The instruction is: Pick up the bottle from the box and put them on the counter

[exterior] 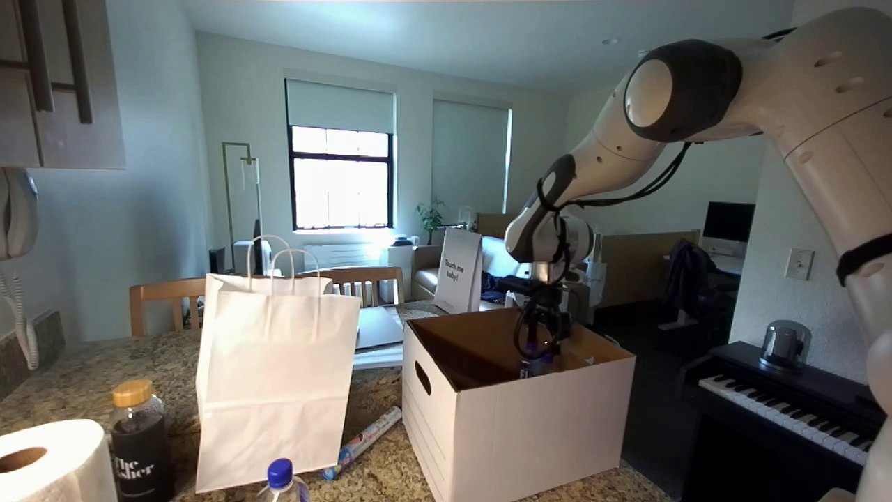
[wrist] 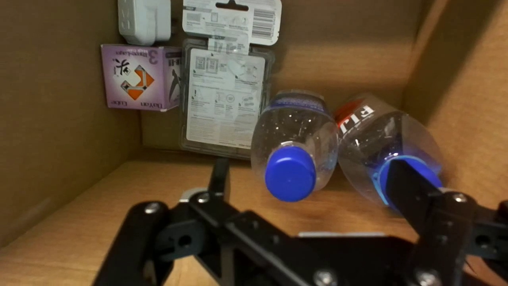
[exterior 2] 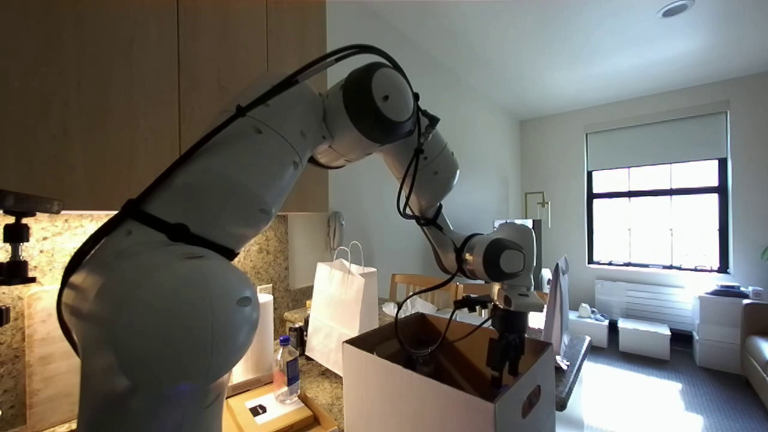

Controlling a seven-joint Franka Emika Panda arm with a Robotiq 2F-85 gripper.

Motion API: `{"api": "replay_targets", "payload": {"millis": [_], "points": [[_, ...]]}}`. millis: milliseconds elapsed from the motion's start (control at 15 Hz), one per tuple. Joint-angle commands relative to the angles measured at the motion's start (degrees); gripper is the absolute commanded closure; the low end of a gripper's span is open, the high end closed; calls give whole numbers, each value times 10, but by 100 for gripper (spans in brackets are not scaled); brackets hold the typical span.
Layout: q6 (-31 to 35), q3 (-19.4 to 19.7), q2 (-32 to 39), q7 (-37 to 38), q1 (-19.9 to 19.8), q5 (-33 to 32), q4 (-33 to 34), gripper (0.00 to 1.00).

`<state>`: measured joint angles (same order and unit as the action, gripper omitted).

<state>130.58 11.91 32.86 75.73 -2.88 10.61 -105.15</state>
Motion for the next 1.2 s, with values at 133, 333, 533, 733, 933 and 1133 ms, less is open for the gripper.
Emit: {"api": "replay_targets", "payload": {"millis": [133,333,533,733,933,1133], "points": [[-1,2,-15,1,-6,-6,-17,0],[0,2,-21,0,-7,-3,-23,0],[11,6,-33,7,-3,-5,-38,0],[20,4,-42,5,-9,7,-42,0],[29,1,-55,2,-12,14,-51,0],[23,2,-58,9,-7,6,-60,0]]}}
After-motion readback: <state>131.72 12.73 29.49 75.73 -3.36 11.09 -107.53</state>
